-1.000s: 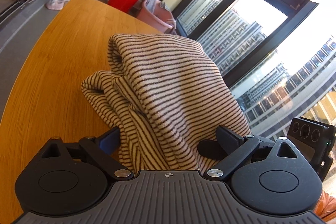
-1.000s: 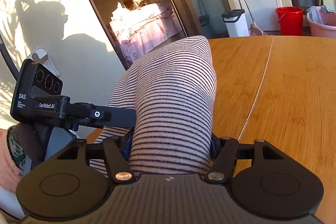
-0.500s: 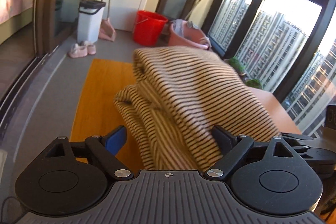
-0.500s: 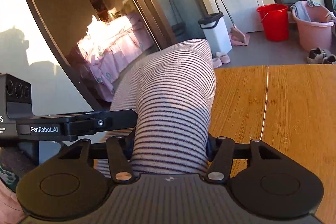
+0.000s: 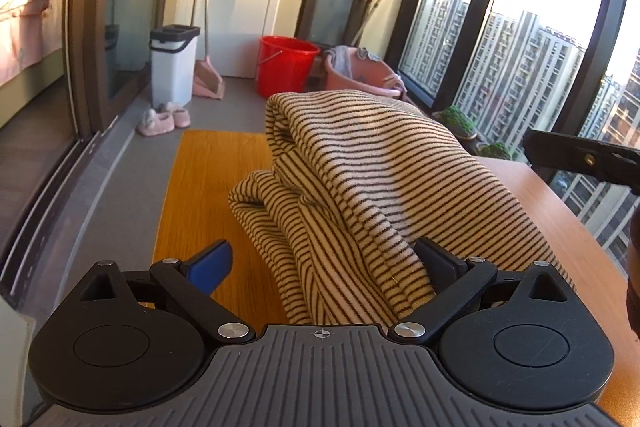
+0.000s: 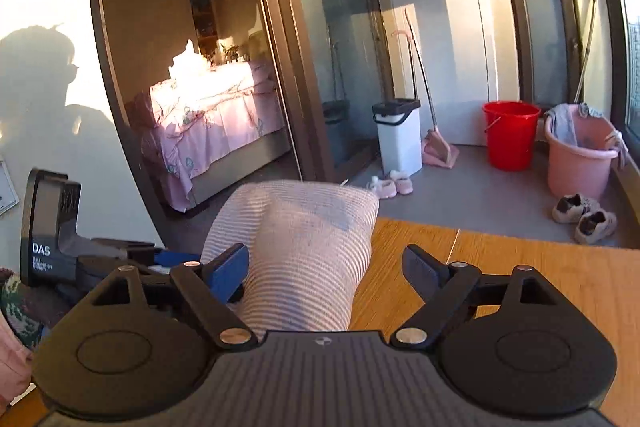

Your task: Fold clothes

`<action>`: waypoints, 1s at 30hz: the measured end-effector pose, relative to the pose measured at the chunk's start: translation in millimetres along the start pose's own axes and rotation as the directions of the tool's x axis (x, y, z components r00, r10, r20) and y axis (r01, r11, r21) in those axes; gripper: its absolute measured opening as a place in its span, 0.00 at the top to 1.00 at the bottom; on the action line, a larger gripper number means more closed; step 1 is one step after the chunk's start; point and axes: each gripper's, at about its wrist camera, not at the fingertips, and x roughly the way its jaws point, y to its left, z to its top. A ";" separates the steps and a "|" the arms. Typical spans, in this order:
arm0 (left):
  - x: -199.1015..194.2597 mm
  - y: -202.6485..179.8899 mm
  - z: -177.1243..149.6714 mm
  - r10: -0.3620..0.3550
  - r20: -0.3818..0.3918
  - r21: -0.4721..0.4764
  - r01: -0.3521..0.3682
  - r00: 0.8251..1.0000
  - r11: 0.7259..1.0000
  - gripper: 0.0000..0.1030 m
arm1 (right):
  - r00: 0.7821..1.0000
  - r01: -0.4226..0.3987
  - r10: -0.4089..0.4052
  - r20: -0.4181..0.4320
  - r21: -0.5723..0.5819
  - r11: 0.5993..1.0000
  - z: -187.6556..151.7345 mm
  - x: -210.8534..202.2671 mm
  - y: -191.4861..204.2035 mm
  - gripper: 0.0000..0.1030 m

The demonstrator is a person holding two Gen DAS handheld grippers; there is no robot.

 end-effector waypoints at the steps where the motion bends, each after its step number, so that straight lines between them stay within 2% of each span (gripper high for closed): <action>1: -0.6 -1.4 0.2 0.004 0.004 0.009 -0.004 1.000 1.000 0.02 | 1.000 -0.013 0.013 -0.018 0.017 1.000 5.3 9.0 0.2 0.58; 3: -3.9 -4.3 -0.5 0.021 0.021 0.030 -0.021 1.000 0.999 0.02 | 0.997 -0.033 0.037 -0.067 0.060 0.998 15.1 36.3 -1.2 0.66; 5: -10.6 -9.8 -1.0 0.051 0.050 0.057 -0.054 0.997 0.997 0.05 | 0.989 -0.025 0.036 -0.143 0.077 0.997 12.9 68.1 0.7 0.66; 7: -25.6 -21.9 -5.0 0.030 0.085 0.089 -0.038 0.996 0.995 0.06 | 0.986 -0.004 0.013 -0.167 0.052 0.999 8.4 86.8 4.0 0.65; 11: -45.9 -54.3 -13.2 -0.025 0.153 0.182 -0.003 0.988 0.983 0.07 | 0.983 -0.001 0.009 -0.183 0.041 0.999 9.3 91.5 4.4 0.65; 14: -38.0 -70.6 -15.8 -0.061 0.151 0.218 0.027 0.987 0.976 0.07 | 0.983 0.023 -0.026 -0.183 -0.016 1.000 9.9 87.2 10.4 0.64; 18: -15.3 -66.4 -20.9 -0.017 0.116 0.183 -0.004 0.993 0.983 0.07 | 0.989 0.044 -0.049 -0.142 -0.038 0.998 11.0 65.5 13.4 0.56; 21: -7.0 -58.1 -25.3 -0.016 0.110 0.159 -0.002 0.994 0.987 0.05 | 0.989 0.021 -0.035 -0.142 -0.101 0.995 4.9 52.2 20.0 0.40; 23: -7.2 -57.0 -25.2 -0.014 0.109 0.163 -0.004 0.994 0.987 0.05 | 0.983 0.017 -0.042 -0.178 -0.141 0.990 -3.4 53.6 23.8 0.39; 25: -7.8 -58.7 -26.6 -0.002 0.107 0.184 -0.018 0.994 0.983 0.06 | 0.968 0.037 -0.077 -0.238 -0.168 0.985 -15.1 64.9 26.0 0.35; 26: -8.8 -58.8 -27.4 -0.001 0.109 0.185 -0.019 0.994 0.983 0.06 | 0.967 0.042 -0.077 -0.241 -0.149 0.988 -15.2 67.2 25.0 0.32; 30: -10.7 -55.8 -28.9 -0.012 0.107 0.170 -0.007 0.994 0.985 0.05 | 0.985 0.037 -0.059 -0.164 -0.135 0.990 7.6 63.0 33.4 0.34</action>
